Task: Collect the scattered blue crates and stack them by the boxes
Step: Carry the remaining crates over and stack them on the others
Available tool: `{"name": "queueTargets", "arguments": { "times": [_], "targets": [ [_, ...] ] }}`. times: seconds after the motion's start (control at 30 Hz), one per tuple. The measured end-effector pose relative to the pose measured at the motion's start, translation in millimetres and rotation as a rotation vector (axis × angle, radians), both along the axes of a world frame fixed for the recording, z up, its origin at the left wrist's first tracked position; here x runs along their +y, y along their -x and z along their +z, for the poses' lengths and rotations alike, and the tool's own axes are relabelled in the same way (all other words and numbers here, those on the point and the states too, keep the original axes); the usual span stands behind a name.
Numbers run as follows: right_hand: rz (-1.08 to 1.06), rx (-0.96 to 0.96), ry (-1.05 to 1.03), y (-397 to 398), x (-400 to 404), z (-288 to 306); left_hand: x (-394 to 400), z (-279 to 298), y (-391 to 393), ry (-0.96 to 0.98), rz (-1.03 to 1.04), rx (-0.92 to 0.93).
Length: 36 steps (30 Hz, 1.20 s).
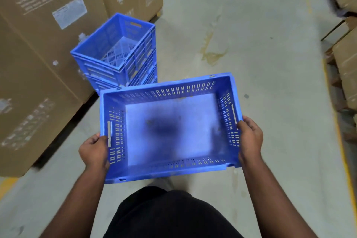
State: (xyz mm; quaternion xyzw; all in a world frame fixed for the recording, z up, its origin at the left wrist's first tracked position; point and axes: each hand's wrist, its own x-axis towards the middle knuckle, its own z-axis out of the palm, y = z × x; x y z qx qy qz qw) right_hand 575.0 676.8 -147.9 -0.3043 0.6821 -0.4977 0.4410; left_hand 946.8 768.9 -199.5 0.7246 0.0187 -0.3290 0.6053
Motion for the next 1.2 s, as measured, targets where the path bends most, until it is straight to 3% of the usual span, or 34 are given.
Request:
{"name": "queueTargets", "arguments": {
  "times": [0.43,0.7,0.93,1.2],
  "targets": [
    [-0.025,0.057,0.083,-25.8,-295.5,55.9,-262.4,50.9,-22.5,0.074,0.046,-0.030],
    [0.194,-0.074,0.122,-59.1,-488.9,52.6,-386.0,42.8,-31.1,0.133,0.274,-0.080],
    [0.422,-0.082,0.142,-97.4,-629.0,92.4,-445.0,59.5,-26.7,0.160,0.445,-0.138],
    [0.705,-0.060,0.215,-201.4,-726.6,75.3,-466.1,63.8,-62.1,0.186,0.548,-0.274]
  ]
}}
